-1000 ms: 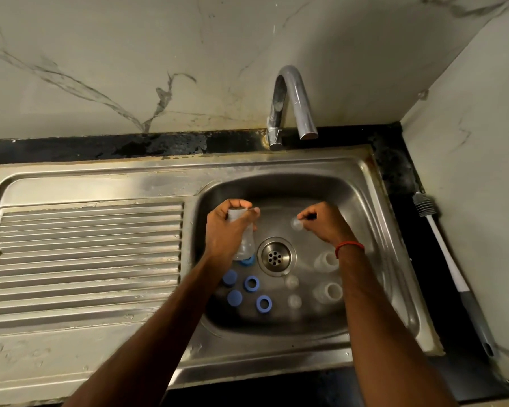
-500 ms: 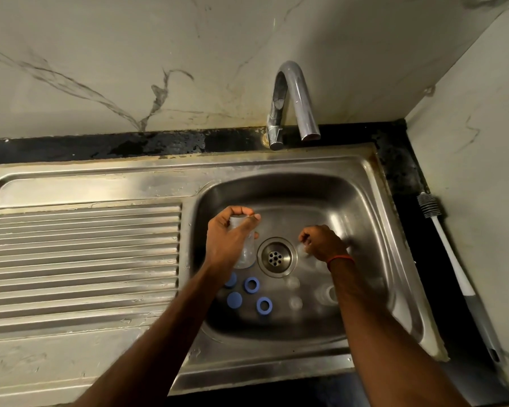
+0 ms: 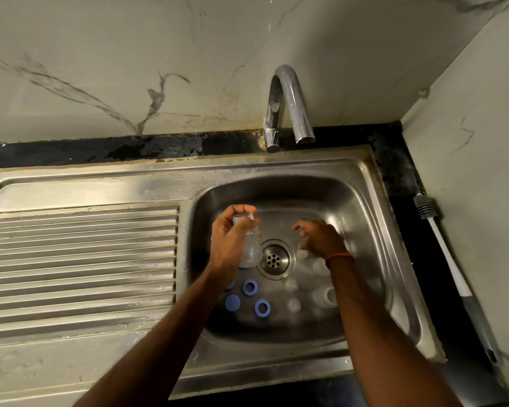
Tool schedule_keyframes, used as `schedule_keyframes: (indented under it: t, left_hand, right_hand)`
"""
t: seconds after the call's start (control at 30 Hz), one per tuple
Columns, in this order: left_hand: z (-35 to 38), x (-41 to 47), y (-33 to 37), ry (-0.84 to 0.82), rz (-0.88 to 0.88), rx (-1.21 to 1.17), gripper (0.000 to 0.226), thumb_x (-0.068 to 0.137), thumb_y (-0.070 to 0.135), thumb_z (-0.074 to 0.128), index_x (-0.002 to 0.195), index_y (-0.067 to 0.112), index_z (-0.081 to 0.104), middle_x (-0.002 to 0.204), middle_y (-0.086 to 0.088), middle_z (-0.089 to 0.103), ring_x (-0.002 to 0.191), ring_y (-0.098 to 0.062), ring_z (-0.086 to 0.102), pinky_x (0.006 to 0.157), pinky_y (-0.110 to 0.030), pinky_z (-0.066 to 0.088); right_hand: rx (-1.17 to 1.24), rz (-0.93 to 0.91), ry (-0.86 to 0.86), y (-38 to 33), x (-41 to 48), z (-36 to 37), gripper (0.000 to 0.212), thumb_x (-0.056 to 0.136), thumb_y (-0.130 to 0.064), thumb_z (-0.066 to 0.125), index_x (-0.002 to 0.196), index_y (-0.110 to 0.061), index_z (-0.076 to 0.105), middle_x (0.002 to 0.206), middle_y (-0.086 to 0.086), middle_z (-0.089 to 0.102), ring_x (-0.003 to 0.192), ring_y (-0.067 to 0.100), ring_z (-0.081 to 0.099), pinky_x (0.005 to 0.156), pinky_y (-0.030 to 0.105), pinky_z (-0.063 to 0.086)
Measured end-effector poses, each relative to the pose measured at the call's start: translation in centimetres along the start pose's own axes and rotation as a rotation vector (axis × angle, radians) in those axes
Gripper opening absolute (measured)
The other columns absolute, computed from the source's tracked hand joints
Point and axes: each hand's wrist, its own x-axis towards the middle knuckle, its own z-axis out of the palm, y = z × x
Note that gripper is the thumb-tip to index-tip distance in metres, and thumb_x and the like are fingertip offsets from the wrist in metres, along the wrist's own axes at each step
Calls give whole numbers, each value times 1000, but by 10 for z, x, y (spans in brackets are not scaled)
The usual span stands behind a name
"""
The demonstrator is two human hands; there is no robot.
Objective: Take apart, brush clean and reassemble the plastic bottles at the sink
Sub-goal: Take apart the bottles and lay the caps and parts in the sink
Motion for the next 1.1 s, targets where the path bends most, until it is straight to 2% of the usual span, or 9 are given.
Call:
schedule_keyframes:
  t: [0.13, 0.2, 0.33, 0.43, 0.53, 0.63, 0.8, 1.0, 1.1]
  left_hand:
    - [4, -1, 1, -57, 2, 34, 29, 84, 12, 55, 111, 16, 66, 102, -6, 69, 94, -20, 65, 82, -36, 57]
    - [7, 1, 1, -71, 42, 132, 31, 90, 10, 61, 119, 20, 64, 108, 0, 67, 98, -16, 65, 81, -30, 57]
    - [10, 5, 0, -121, 160, 347, 58, 83, 22, 81, 134, 26, 54, 114, 5, 66, 99, -12, 69, 78, -26, 60]
    - [13, 4, 3, -76, 259, 484, 72, 72, 27, 90, 133, 29, 52, 111, 13, 66, 100, -1, 66, 81, -18, 57]
    - [15, 5, 3, -63, 293, 543, 79, 64, 33, 93, 131, 32, 52, 116, 14, 62, 105, -2, 64, 83, -17, 55]
    - [16, 6, 1, -67, 303, 565, 81, 60, 36, 95, 129, 33, 52, 118, 13, 61, 105, -4, 64, 80, -14, 54]
    - [19, 7, -1, -89, 304, 590, 85, 59, 40, 94, 132, 30, 51, 121, 12, 62, 105, -1, 63, 82, -8, 50]
    - [20, 8, 3, -97, 291, 654, 73, 72, 43, 87, 134, 35, 51, 132, 18, 53, 118, 2, 50, 88, -12, 40]
    - [17, 8, 3, -81, 286, 666, 62, 79, 38, 83, 133, 33, 53, 134, 14, 54, 119, -1, 50, 96, -19, 43]
  right_hand:
    - [349, -27, 53, -23, -1, -36, 33, 83, -20, 78, 115, -19, 68, 91, 2, 68, 86, 15, 65, 81, 29, 55]
    - [469, -70, -1, -41, -7, -62, 30, 87, -23, 75, 116, -19, 68, 92, 4, 69, 85, 14, 65, 77, 24, 52]
    - [617, -189, -133, -69, -24, -104, 30, 90, -29, 72, 118, -21, 68, 101, 1, 72, 91, 17, 71, 77, 30, 60]
    - [583, -218, -233, -83, -33, -117, 36, 88, -37, 71, 119, -20, 66, 103, 2, 72, 92, 17, 72, 76, 34, 61]
    - [524, -243, -275, -94, -38, -118, 40, 84, -44, 74, 115, -21, 66, 101, 2, 72, 89, 17, 72, 74, 36, 62]
    - [496, -252, -221, -99, -39, -115, 37, 81, -39, 80, 109, -20, 66, 97, 0, 73, 83, 16, 73, 72, 37, 63]
    - [494, -321, -151, -98, -39, -113, 34, 79, -31, 83, 108, -19, 69, 98, -4, 74, 88, 11, 71, 79, 34, 61]
    - [297, -135, -35, -53, -33, -110, 34, 77, -26, 83, 106, -21, 65, 94, -4, 70, 87, 13, 67, 79, 29, 55]
    - [158, -2, 20, -22, -32, -100, 34, 74, -20, 82, 104, -20, 64, 94, 0, 67, 84, 18, 63, 74, 30, 51]
